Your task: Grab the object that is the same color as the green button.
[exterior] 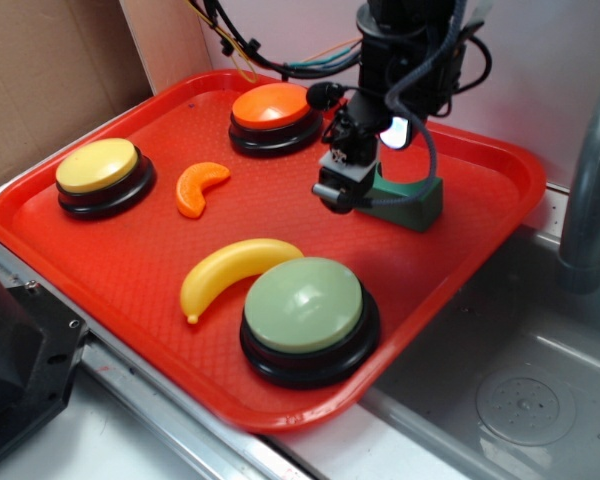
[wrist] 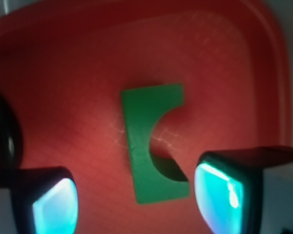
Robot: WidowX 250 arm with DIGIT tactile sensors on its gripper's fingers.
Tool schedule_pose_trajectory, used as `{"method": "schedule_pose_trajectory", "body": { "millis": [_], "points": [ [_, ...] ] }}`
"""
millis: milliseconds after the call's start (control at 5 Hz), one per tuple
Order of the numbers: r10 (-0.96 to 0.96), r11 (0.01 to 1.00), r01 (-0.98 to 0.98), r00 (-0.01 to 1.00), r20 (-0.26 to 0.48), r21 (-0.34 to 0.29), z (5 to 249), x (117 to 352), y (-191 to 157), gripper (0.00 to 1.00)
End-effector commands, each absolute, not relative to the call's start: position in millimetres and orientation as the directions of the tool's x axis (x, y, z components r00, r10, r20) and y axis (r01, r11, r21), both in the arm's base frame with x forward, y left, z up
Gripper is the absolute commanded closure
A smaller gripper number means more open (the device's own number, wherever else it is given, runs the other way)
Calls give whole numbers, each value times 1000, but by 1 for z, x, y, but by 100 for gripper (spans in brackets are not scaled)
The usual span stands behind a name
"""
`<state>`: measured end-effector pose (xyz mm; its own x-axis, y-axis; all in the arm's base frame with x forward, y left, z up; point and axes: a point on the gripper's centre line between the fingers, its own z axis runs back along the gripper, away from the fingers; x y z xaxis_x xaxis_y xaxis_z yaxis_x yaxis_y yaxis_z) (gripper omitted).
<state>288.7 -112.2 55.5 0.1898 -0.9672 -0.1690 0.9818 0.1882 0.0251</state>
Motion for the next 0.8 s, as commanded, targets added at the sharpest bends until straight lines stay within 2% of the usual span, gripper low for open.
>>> {"method": "schedule_pose_trajectory", "body": {
  "millis": [0,200,400,600],
  "points": [
    [-967,199,977,208,-146,76,50,288,-122,0],
    [-954,257,963,266,-142,78,43,291,-118,81],
    [-942,300,951,308,-137,75,40,291,-117,100],
    [-906,397,913,406,-117,90,44,290,-113,100]
  ]
}}
